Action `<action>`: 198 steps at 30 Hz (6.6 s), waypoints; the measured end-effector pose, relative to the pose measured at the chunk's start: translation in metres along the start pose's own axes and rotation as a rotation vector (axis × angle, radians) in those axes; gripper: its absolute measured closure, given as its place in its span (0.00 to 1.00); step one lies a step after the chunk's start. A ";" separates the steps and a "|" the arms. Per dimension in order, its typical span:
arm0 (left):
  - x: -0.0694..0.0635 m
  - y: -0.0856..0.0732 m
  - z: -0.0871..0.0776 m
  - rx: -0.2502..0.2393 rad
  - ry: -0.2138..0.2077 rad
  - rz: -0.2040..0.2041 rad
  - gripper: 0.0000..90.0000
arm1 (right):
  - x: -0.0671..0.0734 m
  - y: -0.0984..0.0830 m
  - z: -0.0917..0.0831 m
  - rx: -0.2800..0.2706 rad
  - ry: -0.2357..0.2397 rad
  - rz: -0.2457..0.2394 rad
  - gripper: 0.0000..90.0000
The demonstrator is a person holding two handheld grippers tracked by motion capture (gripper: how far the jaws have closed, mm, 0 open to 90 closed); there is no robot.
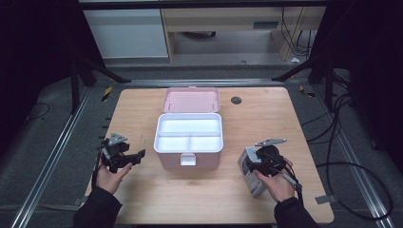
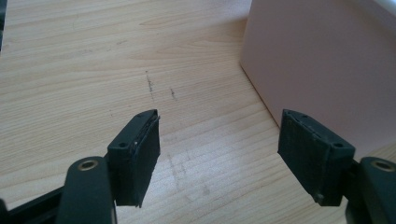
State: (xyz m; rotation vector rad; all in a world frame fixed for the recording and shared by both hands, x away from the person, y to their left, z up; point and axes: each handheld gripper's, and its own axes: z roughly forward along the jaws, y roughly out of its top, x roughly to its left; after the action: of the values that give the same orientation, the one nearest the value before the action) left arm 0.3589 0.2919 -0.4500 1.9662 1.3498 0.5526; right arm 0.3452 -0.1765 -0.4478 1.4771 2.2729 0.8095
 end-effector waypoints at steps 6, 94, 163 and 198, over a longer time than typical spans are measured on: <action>-0.001 0.000 0.001 0.004 -0.004 0.003 0.33 | -0.001 0.002 0.003 0.011 0.020 -0.010 0.57; -0.040 0.057 0.003 -0.052 -0.117 0.088 0.51 | 0.029 0.088 0.006 -0.228 0.221 -0.139 0.36; -0.038 0.142 0.010 -0.026 -0.398 0.454 0.47 | -0.017 0.127 -0.027 -0.315 0.241 -0.349 0.46; -0.073 0.153 0.061 0.366 -0.447 0.824 0.84 | 0.008 0.155 0.035 0.072 0.386 -0.813 0.81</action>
State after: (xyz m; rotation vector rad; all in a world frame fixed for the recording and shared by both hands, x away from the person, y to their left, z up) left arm 0.4703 0.1713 -0.3769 2.7273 0.3379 0.1896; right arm 0.4735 -0.1113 -0.3806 0.3135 2.8501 0.7807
